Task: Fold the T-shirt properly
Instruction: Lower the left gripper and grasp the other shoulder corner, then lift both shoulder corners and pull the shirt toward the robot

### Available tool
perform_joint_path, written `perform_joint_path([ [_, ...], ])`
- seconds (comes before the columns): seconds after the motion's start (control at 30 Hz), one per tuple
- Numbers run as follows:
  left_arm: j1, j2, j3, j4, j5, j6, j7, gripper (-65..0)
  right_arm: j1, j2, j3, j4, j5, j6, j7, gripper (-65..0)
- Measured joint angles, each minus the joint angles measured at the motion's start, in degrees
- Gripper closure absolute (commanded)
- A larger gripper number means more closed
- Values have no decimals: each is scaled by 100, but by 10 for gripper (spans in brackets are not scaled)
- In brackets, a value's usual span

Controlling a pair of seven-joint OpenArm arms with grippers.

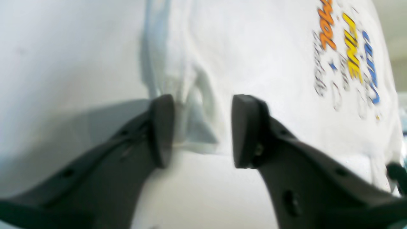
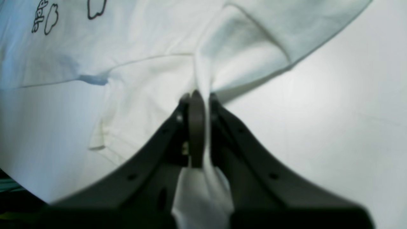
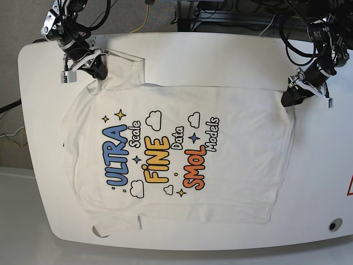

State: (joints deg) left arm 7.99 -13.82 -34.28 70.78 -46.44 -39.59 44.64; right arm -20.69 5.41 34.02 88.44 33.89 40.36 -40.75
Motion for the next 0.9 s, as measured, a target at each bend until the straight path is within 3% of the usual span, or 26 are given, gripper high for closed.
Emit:
perform_joint_path([
  [0.1,24,13,-17,-13,-72,-39,81,-258,0,0,0,0,2,2,0,0],
  [0.23,20,11,-22,-59,-138,-42,118,-210,0,2,0,-4,2,2,2,0],
  [0.3,7,11,-22,-90,-170,-42,162,-90,0,0,0,-4,2,0,7,0],
  [0.4,-22,0,-11,-146,-223,-33,319,0,15,2,2,-17,2,4,7,0],
  [0.9,175,11,15,-55,-254,-35,243,0,-50,31,46,170,-50,-28,-55,0],
])
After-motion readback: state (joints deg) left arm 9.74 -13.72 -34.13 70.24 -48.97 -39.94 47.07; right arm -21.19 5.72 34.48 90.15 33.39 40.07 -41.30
